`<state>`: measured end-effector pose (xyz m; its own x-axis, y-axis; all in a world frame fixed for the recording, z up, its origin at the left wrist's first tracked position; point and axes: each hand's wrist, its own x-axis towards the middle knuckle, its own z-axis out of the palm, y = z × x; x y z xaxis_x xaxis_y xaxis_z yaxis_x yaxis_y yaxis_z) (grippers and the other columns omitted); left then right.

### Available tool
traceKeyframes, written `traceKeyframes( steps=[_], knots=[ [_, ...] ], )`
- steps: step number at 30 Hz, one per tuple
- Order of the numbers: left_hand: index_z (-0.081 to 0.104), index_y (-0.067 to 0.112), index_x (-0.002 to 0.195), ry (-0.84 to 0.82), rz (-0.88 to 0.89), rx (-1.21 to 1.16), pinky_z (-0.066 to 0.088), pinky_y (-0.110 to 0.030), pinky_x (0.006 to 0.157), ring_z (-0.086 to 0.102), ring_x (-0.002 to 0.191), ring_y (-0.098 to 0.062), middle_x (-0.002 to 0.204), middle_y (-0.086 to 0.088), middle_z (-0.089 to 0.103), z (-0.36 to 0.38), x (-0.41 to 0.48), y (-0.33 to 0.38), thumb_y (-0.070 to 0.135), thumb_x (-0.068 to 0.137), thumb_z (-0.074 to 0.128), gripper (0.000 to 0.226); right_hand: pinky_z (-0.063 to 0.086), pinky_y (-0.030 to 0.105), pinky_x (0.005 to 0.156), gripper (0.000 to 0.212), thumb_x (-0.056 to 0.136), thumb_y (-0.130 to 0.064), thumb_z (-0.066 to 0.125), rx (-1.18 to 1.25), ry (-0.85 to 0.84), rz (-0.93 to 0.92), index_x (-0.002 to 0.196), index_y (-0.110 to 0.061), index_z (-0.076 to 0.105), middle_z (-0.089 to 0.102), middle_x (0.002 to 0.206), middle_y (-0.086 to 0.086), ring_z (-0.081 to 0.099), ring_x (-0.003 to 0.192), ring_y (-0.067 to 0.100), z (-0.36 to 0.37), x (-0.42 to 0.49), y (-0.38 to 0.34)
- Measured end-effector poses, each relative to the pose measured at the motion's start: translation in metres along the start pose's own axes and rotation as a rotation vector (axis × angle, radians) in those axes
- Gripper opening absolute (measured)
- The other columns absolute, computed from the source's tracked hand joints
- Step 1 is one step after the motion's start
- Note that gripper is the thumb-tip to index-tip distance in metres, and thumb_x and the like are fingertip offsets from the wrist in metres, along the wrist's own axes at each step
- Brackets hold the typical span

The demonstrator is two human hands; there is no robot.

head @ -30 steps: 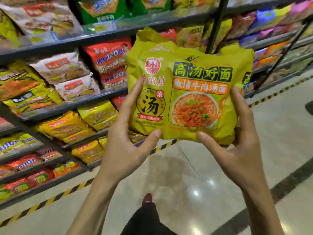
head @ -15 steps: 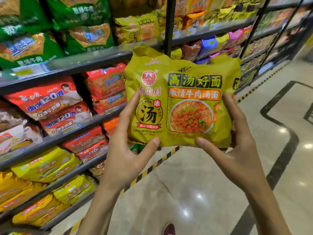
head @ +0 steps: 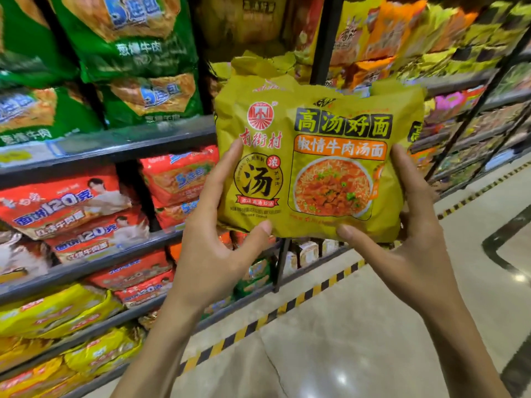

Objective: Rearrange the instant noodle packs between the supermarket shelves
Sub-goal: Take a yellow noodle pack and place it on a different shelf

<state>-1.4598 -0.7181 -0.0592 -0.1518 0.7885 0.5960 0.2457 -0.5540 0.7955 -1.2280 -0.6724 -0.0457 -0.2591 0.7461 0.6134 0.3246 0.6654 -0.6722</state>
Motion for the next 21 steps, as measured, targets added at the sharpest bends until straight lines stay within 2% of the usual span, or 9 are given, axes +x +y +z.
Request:
traceKeyframes(
  steps=[1,4,6,9,12,14,16,18,21],
  knots=[
    [0.029,0.022,0.157,0.012,0.011,0.012,0.046,-0.052,0.111,0.044,0.146,-0.018,0.161,0.007,0.039,0.002,0.01,-0.003,-0.003,0.084,0.069,0.087,0.048,0.021,0.101,0.098,0.076,-0.019,0.079,0.009,-0.004,-0.016,0.153,-0.032,0.021,0.026,0.147,-0.046,0.039,0.135,-0.013,0.001,0.012,0.008],
    [0.029,0.023,0.156,0.05,0.069,0.061,0.049,-0.047,0.109,0.047,0.143,-0.012,0.157,0.016,0.042,0.009,0.045,-0.013,-0.004,0.084,0.069,0.087,0.048,0.042,0.106,0.103,0.076,-0.019,0.085,0.044,-0.014,-0.052,0.154,-0.036,0.019,0.026,0.159,-0.025,0.036,0.144,0.004,0.001,0.055,0.034],
    [0.028,0.021,0.157,0.074,0.098,0.086,0.048,-0.049,0.11,0.046,0.144,-0.013,0.158,0.019,0.04,0.016,0.072,-0.024,-0.004,0.084,0.069,0.087,0.046,0.047,0.107,0.103,0.076,-0.019,0.085,0.07,-0.02,-0.087,0.153,-0.036,0.019,0.025,0.161,-0.018,0.034,0.146,0.008,0.0,0.089,0.052],
    [0.027,0.021,0.158,0.111,0.151,0.11,0.043,-0.055,0.113,0.041,0.148,-0.017,0.162,0.013,0.036,0.024,0.113,-0.042,-0.004,0.085,0.068,0.087,0.048,0.044,0.106,0.1,0.075,-0.016,0.08,0.137,-0.022,-0.138,0.154,-0.034,0.02,0.025,0.159,-0.025,0.036,0.144,0.004,0.001,0.141,0.078],
    [0.028,0.023,0.157,0.174,0.211,0.179,0.041,-0.054,0.115,0.039,0.149,-0.016,0.162,0.014,0.035,0.03,0.156,-0.061,-0.002,0.085,0.067,0.086,0.046,0.05,0.108,0.102,0.076,-0.01,0.081,0.201,-0.061,-0.202,0.154,-0.039,0.021,0.024,0.16,-0.021,0.034,0.146,0.011,0.008,0.196,0.107],
    [0.029,0.025,0.156,0.237,0.224,0.205,0.039,-0.058,0.115,0.038,0.149,-0.021,0.163,0.009,0.036,0.032,0.18,-0.074,-0.002,0.085,0.066,0.085,0.042,0.053,0.11,0.104,0.077,-0.002,0.081,0.27,-0.102,-0.225,0.153,-0.041,0.021,0.025,0.159,-0.026,0.033,0.147,0.011,0.017,0.231,0.123],
    [0.029,0.025,0.157,0.281,0.244,0.235,0.038,-0.06,0.115,0.038,0.15,-0.025,0.163,0.004,0.036,0.029,0.203,-0.089,-0.002,0.086,0.065,0.084,0.041,0.052,0.111,0.105,0.076,0.001,0.081,0.28,-0.103,-0.271,0.152,-0.04,0.022,0.023,0.156,-0.034,0.031,0.147,0.007,0.029,0.265,0.136],
    [0.028,0.027,0.157,0.306,0.263,0.27,0.037,-0.061,0.115,0.037,0.15,-0.027,0.164,0.001,0.035,0.025,0.224,-0.103,0.0,0.087,0.065,0.084,0.039,0.052,0.113,0.106,0.076,0.004,0.082,0.289,-0.113,-0.322,0.152,-0.038,0.022,0.023,0.158,-0.031,0.029,0.149,0.01,0.041,0.292,0.148],
    [0.028,0.026,0.156,0.344,0.299,0.327,0.036,-0.062,0.115,0.036,0.15,-0.029,0.164,0.0,0.034,0.02,0.251,-0.121,-0.001,0.086,0.065,0.084,0.038,0.032,0.115,0.105,0.077,0.007,0.079,0.348,-0.142,-0.351,0.152,-0.036,0.019,0.024,0.152,-0.041,0.032,0.144,-0.001,0.058,0.325,0.164]
  ],
)
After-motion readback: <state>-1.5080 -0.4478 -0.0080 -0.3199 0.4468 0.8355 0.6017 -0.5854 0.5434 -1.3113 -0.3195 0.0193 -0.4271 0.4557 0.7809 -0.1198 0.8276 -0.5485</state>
